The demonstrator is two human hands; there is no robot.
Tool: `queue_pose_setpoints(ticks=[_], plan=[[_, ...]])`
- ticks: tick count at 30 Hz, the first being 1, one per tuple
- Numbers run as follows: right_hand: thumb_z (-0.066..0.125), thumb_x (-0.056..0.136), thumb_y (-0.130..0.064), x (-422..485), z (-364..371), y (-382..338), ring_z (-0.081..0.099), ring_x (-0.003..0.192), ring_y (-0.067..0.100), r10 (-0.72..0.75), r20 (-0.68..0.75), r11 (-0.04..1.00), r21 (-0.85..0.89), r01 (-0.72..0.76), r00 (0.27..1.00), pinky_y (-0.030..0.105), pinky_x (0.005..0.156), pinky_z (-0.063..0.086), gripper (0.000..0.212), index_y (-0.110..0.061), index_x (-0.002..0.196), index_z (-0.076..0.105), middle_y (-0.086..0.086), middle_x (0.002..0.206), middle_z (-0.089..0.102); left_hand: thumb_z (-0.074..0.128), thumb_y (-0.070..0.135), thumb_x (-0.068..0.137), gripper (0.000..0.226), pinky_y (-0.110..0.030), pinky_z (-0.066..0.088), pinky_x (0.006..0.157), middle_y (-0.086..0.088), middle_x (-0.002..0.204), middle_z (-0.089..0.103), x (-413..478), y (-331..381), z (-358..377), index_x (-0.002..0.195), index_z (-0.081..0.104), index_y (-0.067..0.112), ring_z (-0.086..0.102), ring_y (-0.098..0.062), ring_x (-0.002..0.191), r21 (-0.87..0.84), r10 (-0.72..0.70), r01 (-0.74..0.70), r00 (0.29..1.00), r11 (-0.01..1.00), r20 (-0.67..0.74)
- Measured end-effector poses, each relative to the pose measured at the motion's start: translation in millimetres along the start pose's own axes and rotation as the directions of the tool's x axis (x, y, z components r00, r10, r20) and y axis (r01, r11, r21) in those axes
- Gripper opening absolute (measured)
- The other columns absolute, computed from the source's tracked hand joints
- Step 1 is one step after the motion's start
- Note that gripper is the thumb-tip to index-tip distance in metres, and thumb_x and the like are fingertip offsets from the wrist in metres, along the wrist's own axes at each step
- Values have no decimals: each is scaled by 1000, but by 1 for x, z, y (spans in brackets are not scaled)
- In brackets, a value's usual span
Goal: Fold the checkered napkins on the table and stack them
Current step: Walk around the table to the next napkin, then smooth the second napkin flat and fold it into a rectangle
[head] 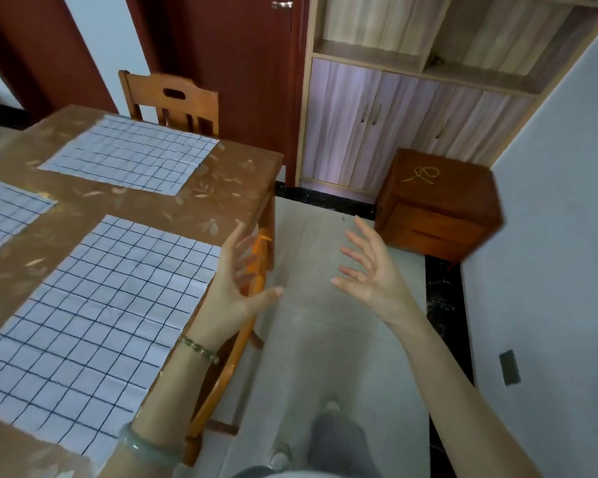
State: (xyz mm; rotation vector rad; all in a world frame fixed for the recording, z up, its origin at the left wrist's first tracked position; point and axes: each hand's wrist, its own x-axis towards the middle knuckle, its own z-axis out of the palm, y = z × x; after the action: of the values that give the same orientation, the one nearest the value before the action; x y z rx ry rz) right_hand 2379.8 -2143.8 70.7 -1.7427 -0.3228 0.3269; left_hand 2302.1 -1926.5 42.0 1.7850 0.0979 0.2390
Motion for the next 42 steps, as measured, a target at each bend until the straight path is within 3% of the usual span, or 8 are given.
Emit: queue_pose_setpoints(ticks=[6,11,15,19,30,34,38,42], plan=[[76,75,-1,102,11,5,46,127,9,-32,183,999,-1,33,983,25,97,46,91,-41,139,25,-3,147,37,83,35,63,107,-25,46,99,8,146,38,47,-22,-23,148,17,36,48,-2,123,-6,-73,74,978,997,-195],[73,77,3,193,27,-1,45,128,7,-36,390,999,7,37,920,32,102,45,90,-43,140,27,-6,146,39,81,40,63,106,-29,46,99,14,143,39,83,-33,-39,147,17,40,49,-3,123,-1,-136,148,904,989,-405],[71,79,5,252,54,-13,45,127,1,-41,594,998,-11,59,803,19,97,46,91,-35,147,25,-10,146,38,77,50,60,108,-28,45,99,16,144,37,100,-35,-47,148,15,41,47,-1,124,-14,-176,202,813,979,-555],[71,78,3,290,95,-19,46,126,0,-58,757,995,-12,102,651,20,98,46,90,-41,143,27,-11,146,39,76,52,61,107,-24,45,98,16,145,35,100,-38,-54,148,14,39,47,-1,125,-43,-211,253,686,966,-696],[72,80,-1,286,212,-11,45,128,6,-34,958,990,-7,140,286,22,98,45,87,-41,142,25,-9,145,38,82,32,70,102,-29,46,99,8,145,36,15,-54,-75,147,16,37,47,-3,124,-183,-305,384,288,905,-908],[71,81,-1,271,246,-12,45,127,6,-43,967,987,2,160,251,20,98,46,87,-39,144,25,-8,146,38,84,35,68,104,-28,45,99,10,145,36,-9,-60,-90,147,16,37,47,-2,123,-225,-325,372,234,901,-916],[72,80,1,261,276,-10,46,127,7,-40,963,987,-4,159,267,32,103,45,86,-52,132,29,-8,145,39,78,46,60,105,-20,45,94,17,142,37,-29,-70,-114,147,18,40,48,1,122,-245,-344,369,233,897,-910],[72,80,1,253,301,-1,44,129,8,-7,962,985,-42,170,274,34,104,44,86,-47,136,27,-8,146,38,82,23,73,100,-20,43,94,26,137,34,-45,-83,-138,146,17,40,46,2,123,-252,-374,399,265,882,-889]])
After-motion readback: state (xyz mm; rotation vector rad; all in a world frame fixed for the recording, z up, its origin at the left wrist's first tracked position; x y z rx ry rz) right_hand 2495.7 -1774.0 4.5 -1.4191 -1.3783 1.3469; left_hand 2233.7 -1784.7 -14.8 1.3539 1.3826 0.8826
